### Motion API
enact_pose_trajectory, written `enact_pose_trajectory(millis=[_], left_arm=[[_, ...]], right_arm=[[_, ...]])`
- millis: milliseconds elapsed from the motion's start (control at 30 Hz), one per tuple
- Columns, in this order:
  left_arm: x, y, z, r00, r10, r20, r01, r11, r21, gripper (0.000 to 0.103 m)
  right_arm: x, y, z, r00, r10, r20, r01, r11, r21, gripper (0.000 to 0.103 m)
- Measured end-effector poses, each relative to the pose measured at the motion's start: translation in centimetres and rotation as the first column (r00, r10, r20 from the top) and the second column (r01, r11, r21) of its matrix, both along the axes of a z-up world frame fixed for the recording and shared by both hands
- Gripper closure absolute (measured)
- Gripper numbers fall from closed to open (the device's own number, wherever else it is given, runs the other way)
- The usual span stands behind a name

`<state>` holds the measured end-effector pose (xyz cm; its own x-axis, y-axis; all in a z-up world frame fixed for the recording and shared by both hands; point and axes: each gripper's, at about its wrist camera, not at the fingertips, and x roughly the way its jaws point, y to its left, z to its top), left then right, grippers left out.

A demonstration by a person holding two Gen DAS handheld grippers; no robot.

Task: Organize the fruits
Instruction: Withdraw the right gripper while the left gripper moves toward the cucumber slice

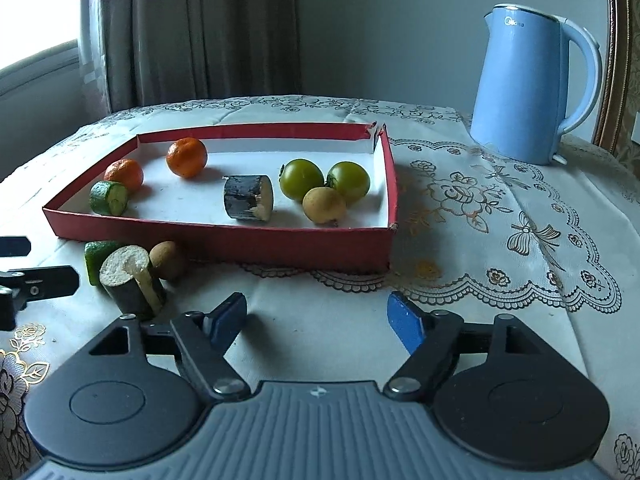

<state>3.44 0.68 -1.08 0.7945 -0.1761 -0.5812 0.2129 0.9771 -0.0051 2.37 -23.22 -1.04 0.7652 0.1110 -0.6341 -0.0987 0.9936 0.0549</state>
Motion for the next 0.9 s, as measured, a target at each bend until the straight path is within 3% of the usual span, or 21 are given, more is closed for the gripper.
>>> enact_pose_trajectory(millis=[167,300,400,467,900], left_arm=[[0.7,-1.0,-0.2,0.999,-0.044,-0.003,0.044,0.999,0.025,0.000],[1.3,-1.2,-0.5,0.998,-0.059,-0.031,0.059,0.998,0.022,0.015],[1.8,-1.1,-0.9,0.997,-0.064,-0.054,0.064,0.998,0.006,0.017],[1.9,-1.1,-0.9,0.997,-0.065,-0.050,0.065,0.998,-0.005,0.019],[2.0,-2.8,-0.8,0.987,-0.156,-0.027,0.157,0.987,0.027,0.057]], right_arm=[[0.0,0.0,0.0,1.000,-0.001,0.001,0.001,1.000,-0.001,0.025],[0.0,0.0,0.0,1.000,0.000,0.000,0.000,1.000,-0.003,0.025],[0.0,0.1,0.0,1.000,-0.006,-0.003,0.006,1.000,-0.007,0.019],[0.0,0.1,0.0,1.000,-0.007,-0.004,0.007,1.000,-0.008,0.019],[0.0,0.1,0.0,1.000,-0.007,-0.004,0.007,1.000,-0.008,0.018]])
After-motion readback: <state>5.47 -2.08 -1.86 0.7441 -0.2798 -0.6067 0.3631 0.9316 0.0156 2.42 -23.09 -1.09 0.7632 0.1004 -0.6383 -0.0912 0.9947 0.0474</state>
